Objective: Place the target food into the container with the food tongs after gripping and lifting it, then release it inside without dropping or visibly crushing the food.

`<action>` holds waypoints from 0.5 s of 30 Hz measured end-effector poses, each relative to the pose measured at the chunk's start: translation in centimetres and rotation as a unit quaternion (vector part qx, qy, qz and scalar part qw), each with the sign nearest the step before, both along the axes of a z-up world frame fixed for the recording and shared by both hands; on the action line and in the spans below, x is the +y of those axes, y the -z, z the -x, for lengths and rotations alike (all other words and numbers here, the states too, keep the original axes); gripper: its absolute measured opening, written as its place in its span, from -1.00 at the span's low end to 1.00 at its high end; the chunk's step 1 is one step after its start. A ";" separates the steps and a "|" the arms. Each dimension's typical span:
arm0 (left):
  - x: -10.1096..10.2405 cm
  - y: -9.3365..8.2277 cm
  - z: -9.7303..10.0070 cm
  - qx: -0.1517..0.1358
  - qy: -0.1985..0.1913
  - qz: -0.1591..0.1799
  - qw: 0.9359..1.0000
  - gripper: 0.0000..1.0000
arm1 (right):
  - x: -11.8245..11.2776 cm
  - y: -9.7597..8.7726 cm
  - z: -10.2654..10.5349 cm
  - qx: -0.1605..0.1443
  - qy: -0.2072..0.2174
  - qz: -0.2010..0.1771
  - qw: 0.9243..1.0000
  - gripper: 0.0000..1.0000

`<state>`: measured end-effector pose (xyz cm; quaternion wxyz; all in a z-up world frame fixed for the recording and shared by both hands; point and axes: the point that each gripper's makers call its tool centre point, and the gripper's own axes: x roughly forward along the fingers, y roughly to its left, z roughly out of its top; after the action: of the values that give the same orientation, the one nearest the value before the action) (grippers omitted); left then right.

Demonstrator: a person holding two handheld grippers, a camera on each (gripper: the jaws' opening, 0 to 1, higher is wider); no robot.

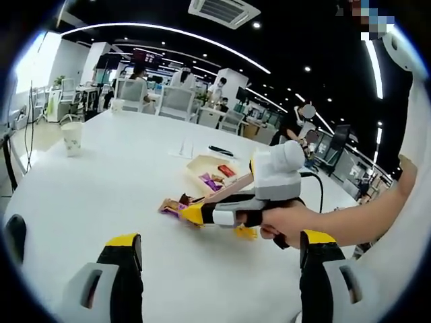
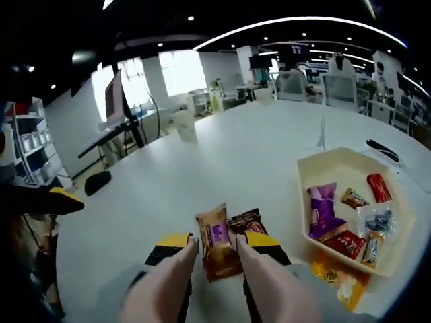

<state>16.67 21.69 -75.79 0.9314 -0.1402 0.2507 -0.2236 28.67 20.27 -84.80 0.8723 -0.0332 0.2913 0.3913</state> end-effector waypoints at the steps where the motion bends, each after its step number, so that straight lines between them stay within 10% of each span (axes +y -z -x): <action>1: -0.1 0.0 -0.1 0.000 0.000 0.001 1.000 0.97 | -0.1 0.1 0.1 0.000 0.001 0.000 1.000 -0.43; 15: 0.0 0.1 0.3 0.005 -0.001 -0.006 1.000 0.97 | 1.3 -0.6 -0.5 -0.008 -0.009 -0.007 1.000 -0.42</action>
<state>16.34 21.71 -75.92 0.9313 -0.1357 0.2563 -0.2202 29.20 21.55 -84.17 0.8713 -0.0325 0.2811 0.4010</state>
